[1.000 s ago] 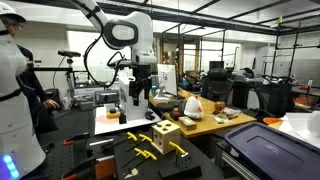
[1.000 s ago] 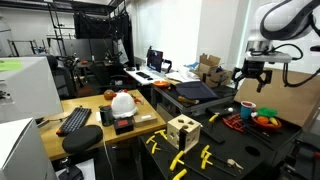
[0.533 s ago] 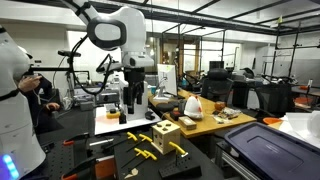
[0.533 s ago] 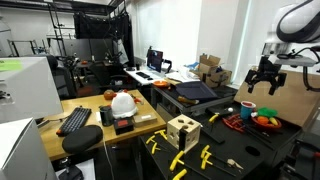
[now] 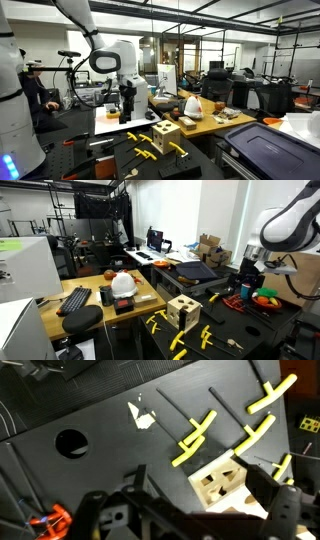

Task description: Put one yellow handle in the wooden box and then on the black stand

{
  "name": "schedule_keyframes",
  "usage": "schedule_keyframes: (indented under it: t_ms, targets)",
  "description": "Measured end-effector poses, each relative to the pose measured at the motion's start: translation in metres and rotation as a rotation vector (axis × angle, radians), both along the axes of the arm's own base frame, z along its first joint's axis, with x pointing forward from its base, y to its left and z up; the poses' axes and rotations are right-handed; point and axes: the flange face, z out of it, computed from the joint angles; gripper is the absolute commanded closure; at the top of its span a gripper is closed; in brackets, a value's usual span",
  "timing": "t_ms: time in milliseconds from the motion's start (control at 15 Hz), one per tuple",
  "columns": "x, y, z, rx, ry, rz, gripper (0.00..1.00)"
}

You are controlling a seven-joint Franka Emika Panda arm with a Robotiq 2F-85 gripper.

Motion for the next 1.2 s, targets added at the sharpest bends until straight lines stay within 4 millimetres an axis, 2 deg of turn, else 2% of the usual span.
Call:
schedule_keyframes:
  t_ms: [267, 467, 600, 800, 1200]
  targets:
    - [-0.004, 0.069, -0.026, -0.050, 0.016, 0.121, 0.00]
    - [-0.003, 0.104, -0.020, -0.106, -0.013, 0.171, 0.00]
    - [-0.002, 0.119, 0.000, -0.132, -0.065, 0.160, 0.00]
    - [-0.002, 0.127, 0.041, -0.172, -0.130, 0.097, 0.00]
    - [-0.027, 0.115, 0.122, -0.333, -0.130, 0.004, 0.00]
